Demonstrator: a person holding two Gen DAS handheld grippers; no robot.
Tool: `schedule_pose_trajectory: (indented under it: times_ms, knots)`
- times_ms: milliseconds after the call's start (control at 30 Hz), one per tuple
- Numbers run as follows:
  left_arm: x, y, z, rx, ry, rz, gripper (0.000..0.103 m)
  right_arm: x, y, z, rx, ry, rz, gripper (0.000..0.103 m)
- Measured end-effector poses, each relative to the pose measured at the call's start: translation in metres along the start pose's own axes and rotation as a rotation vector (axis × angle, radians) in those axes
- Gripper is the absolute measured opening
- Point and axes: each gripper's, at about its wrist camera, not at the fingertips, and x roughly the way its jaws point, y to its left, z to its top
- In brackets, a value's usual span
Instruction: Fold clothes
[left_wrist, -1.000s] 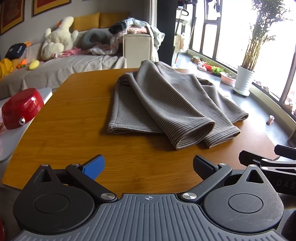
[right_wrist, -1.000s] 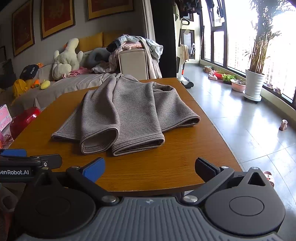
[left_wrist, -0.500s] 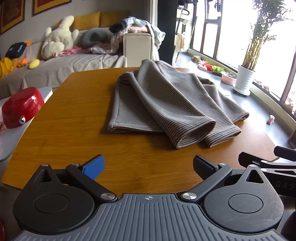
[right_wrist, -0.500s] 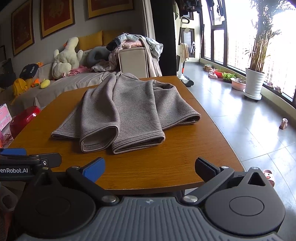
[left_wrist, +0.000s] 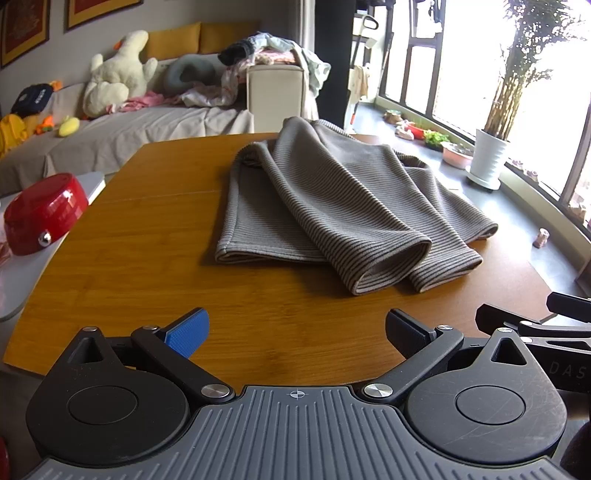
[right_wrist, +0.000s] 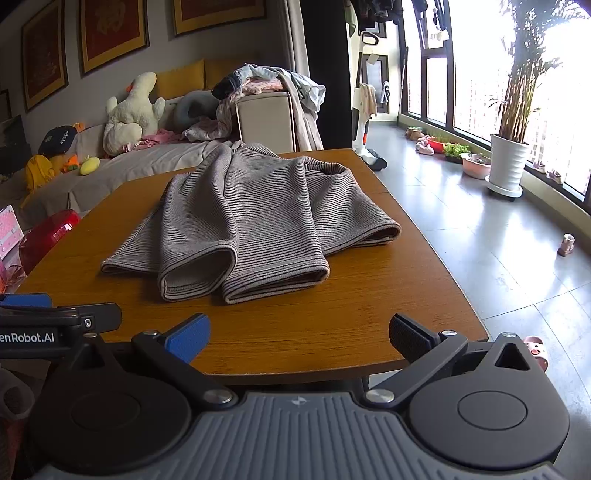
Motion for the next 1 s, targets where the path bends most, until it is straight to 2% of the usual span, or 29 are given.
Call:
schedule_pose_trajectory:
  times_ms: [1000]
  knots:
    - [0.0023, 0.0005, -0.0003, 0.007, 0.010, 0.006, 0.103, 0.0029, 0.0020, -0.0009, -0.002, 0.012, -0.001, 0.103]
